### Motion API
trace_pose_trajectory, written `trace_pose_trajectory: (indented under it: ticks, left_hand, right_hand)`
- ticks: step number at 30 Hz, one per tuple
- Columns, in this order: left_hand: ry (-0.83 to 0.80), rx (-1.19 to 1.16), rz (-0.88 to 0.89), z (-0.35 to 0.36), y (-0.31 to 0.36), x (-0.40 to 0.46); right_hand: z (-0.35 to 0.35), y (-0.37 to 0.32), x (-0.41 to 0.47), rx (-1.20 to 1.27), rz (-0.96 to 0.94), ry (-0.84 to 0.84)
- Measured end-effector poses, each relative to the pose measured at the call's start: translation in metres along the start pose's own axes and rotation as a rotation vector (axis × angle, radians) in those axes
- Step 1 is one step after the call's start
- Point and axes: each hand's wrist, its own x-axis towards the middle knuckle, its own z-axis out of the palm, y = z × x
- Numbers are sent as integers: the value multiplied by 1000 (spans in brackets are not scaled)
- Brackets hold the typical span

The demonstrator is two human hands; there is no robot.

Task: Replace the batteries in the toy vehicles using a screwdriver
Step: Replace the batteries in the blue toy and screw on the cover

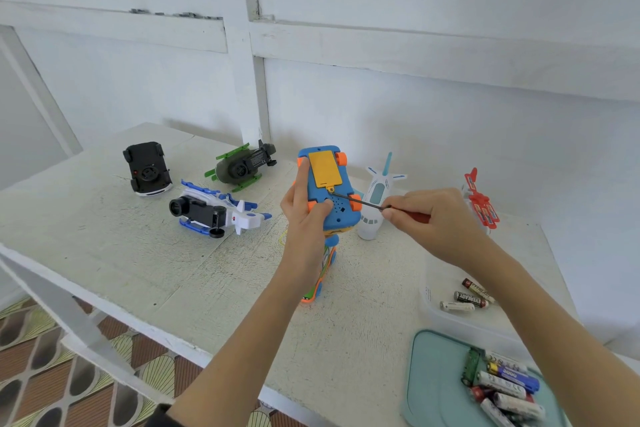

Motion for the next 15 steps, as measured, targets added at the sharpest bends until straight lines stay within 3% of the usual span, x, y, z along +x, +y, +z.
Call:
trace_pose_trajectory:
  ticks: [6, 15]
  left_hand:
    - [30, 65, 21, -4, 5, 2]
    - [12, 149, 36, -1, 3, -2]
  right_hand:
    - [-9, 2, -3, 2, 106, 5]
    - [-5, -5, 1, -42, 100, 15]
